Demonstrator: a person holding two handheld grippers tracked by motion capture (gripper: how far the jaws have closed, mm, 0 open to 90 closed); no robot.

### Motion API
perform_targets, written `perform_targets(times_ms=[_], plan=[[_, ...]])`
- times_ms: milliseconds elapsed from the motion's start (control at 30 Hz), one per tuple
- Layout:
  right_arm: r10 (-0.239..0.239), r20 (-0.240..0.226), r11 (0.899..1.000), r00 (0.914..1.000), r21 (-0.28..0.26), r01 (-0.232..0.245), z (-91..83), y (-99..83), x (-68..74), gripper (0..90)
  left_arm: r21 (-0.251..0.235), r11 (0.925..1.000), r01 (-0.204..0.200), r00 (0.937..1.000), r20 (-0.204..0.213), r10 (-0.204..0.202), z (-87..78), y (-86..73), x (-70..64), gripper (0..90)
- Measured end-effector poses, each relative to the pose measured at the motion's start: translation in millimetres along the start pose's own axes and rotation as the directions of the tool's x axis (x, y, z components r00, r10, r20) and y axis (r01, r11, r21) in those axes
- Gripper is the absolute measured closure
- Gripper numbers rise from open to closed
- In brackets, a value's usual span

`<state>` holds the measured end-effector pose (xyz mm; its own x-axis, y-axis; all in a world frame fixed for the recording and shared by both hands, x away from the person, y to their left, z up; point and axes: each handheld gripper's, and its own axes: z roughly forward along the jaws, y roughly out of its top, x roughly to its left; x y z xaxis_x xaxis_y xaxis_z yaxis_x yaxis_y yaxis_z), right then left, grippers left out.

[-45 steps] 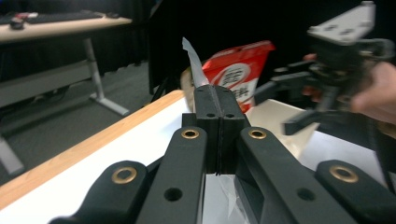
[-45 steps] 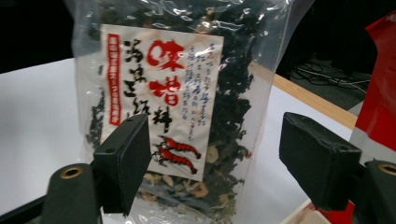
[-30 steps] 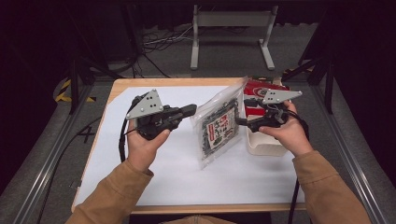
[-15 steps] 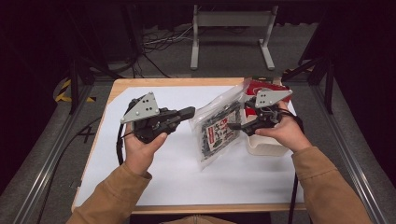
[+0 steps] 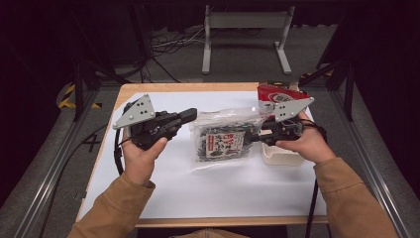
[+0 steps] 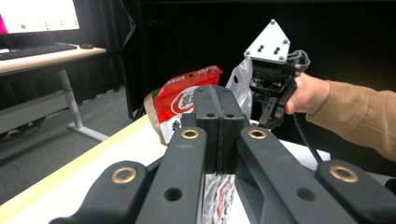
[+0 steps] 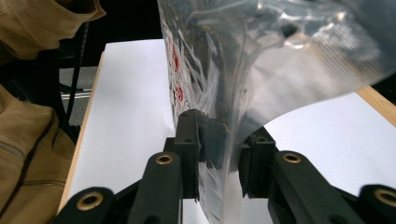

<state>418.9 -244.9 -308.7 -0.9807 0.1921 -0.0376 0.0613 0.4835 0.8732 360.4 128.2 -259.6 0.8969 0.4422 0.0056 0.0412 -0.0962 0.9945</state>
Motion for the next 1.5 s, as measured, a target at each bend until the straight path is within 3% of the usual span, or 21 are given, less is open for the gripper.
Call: perform_targets(times_ms=[133, 333, 467, 800, 1000, 1500], plan=[[-0.005, -0.006, 1.000, 1.0000, 0.002, 0.005, -0.3, 2.9, 6.7, 73.6, -0.012, 0.9999, 0.009, 0.9999, -0.006, -0.009, -2.8, 0.2, 2.3, 90.0], [0.036, -0.012, 0.999, 0.9993, 0.003, -0.036, -2.5, 10.1, 14.7, 74.2, -0.020, 0.9996, 0.021, 0.9996, -0.016, -0.022, -7.8, 0.3, 5.7, 90.0], [0.061, -0.003, 0.998, 0.9981, 0.010, -0.061, -6.1, 14.4, 17.4, 74.2, -0.023, 0.9991, 0.037, 0.9988, -0.030, -0.038, -12.2, -0.7, 6.9, 79.1], [0.092, 0.031, 0.996, 0.9953, -0.015, -0.092, -22.3, 24.3, 22.5, 74.1, 0.011, 0.9994, 0.032, 0.9963, -0.080, -0.031, -23.1, -6.5, 8.8, 58.3], [0.087, 0.056, 0.996, 0.9946, -0.029, -0.086, -33.4, 30.3, 24.8, 74.1, 0.043, 0.9985, 0.033, 0.9952, -0.094, -0.029, -27.3, -13.3, 11.0, 55.3], [0.130, 0.125, 0.989, 0.9836, -0.081, -0.120, -64.1, 38.9, 27.8, 74.0, 0.130, 0.9903, 0.050, 0.9878, -0.153, -0.029, -33.1, -32.9, 18.5, 50.6]])
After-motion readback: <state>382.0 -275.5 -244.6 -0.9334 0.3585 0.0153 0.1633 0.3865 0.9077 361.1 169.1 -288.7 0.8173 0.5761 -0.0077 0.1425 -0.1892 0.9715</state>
